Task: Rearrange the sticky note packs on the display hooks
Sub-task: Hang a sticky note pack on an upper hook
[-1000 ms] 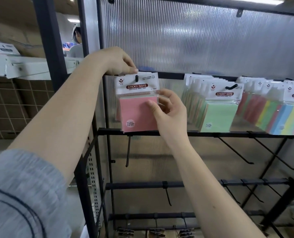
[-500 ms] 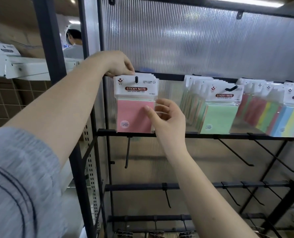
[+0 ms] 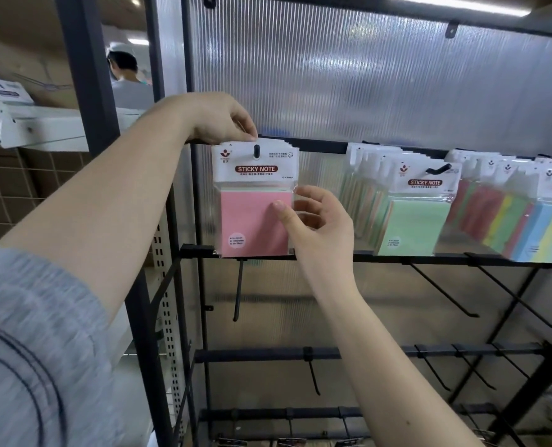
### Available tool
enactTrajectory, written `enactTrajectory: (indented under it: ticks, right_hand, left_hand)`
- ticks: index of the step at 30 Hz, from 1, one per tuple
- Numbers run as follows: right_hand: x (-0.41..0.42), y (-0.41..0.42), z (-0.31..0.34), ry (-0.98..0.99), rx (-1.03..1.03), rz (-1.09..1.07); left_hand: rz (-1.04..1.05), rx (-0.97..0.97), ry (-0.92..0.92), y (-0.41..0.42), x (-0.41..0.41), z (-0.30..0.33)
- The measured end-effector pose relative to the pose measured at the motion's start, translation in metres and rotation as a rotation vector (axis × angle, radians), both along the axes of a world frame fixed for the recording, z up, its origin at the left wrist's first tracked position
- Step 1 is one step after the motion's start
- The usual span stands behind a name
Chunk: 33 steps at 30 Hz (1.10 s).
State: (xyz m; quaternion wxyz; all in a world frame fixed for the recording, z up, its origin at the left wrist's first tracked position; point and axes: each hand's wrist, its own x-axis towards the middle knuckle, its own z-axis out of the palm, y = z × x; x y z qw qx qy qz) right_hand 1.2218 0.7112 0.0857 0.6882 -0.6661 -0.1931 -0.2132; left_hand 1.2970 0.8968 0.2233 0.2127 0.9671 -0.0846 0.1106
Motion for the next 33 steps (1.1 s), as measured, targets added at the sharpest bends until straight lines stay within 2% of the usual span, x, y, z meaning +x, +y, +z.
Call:
enactTrajectory:
  ticks: [5,8,14,25,33]
  right_hand:
    - [-0.001,-0.001,-0.002,-0.001,-0.010,-0.007]
    - [0.000,-0.002,-0.004,0.006,-0.029,-0.021]
    - [0.002,-0.003,-0.004,0.009,-0.039,-0.035]
    - [0.000,-0.001,-0.002,0.011,-0.044,-0.047]
    - [-0.009,0.004,-0.008,-0.010,0.013,-0.107]
  left_hand:
    - [0.125,0.006,-0.096,-0.004,0.016,0.000]
    - [0.158,0.030,-0.088,-0.005,0.022,-0.004]
    - [0.070,0.018,-0.124,-0.005,0.022,-0.008]
    - [0.028,0.106,-0.043,-0.004,0.014,-0.001]
    - [0.009,0.028,-0.105,-0.001,-0.019,0.002]
